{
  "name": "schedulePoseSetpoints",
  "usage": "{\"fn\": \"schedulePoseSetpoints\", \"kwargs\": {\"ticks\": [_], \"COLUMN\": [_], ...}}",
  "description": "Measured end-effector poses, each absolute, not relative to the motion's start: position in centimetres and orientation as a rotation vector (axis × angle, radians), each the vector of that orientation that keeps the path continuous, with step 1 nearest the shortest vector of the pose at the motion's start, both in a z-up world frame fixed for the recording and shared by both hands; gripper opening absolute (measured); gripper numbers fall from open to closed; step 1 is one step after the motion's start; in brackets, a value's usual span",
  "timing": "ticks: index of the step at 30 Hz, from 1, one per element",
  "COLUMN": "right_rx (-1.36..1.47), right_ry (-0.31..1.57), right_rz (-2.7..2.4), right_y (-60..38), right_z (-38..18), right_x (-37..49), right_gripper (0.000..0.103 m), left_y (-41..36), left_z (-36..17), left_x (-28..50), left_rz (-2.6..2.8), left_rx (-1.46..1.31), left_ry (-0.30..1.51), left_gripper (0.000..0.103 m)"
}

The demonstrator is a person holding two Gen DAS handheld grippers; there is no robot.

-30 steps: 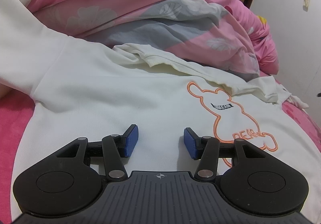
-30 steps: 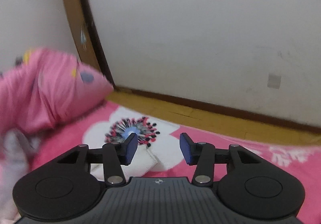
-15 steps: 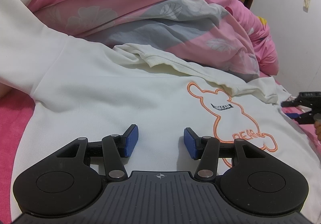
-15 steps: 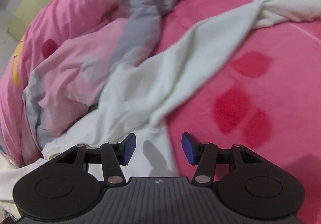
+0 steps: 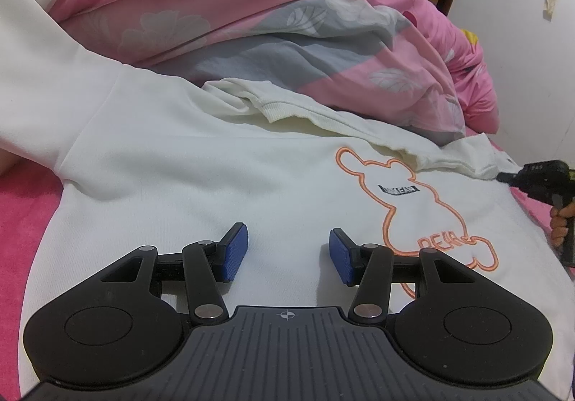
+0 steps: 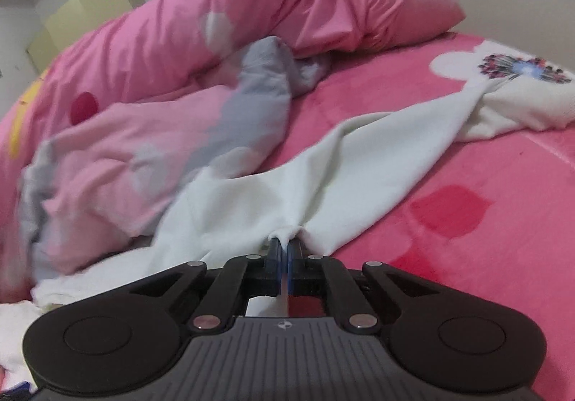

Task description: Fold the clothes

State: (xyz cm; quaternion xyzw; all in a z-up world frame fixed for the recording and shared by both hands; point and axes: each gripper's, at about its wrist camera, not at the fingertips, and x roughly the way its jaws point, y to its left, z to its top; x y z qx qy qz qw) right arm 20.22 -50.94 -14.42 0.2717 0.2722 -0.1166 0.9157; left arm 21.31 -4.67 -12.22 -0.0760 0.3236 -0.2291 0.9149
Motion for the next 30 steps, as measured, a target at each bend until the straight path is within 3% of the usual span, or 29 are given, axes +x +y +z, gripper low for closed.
{"fn": "schedulePoseSetpoints", "kwargs": {"ticks": [7,8,10,16,21,23,24,30], "right_rx": [0.521,0.514,0.505,0.459,0.436,0.407,0.41,0.436], "right_ry": [0.592,0.596,0.591,0.586,0.667,0.706,0.711,0.675], "right_rz": [-0.282,-0.294,-0.335,-0.226,-0.044,-0.099,-0.14,-0.317], "right_y": [-51.0,-51.0,-51.0,-48.8,-45.2,-45.1,-45.8,-48.0], "right_z": [-14.9,-14.5,-13.4,-10.3,-11.2,-12.5,-13.1,-12.3], "right_x": [20.6,20.3,19.2,13.9,8.9,7.0,5.9,0.5], "right_gripper": [0.005,0.007,0.023,0.022,0.021,0.021,0.015,0.017], "left_y": [-4.7,-4.7,-4.7,-4.8,-4.8,-4.8,-4.8,-4.6], "left_z": [-12.3,-12.3,-12.3,-12.3,-12.3,-12.3,-12.3,-12.3], "left_x": [21.3,21.3,21.4,21.4,21.3,21.3,21.3,21.4], "left_rz": [-0.472,-0.471,-0.471,-0.47,-0.468,-0.468,-0.468,-0.468], "left_rx": [-0.157,-0.157,-0.156,-0.152,-0.149,-0.153,-0.155,-0.165], "left_ry": [0.666,0.666,0.666,0.667,0.666,0.666,0.666,0.666], "left_gripper": [0.05,0.05,0.05,0.05,0.05,0.05,0.05,0.05]}}
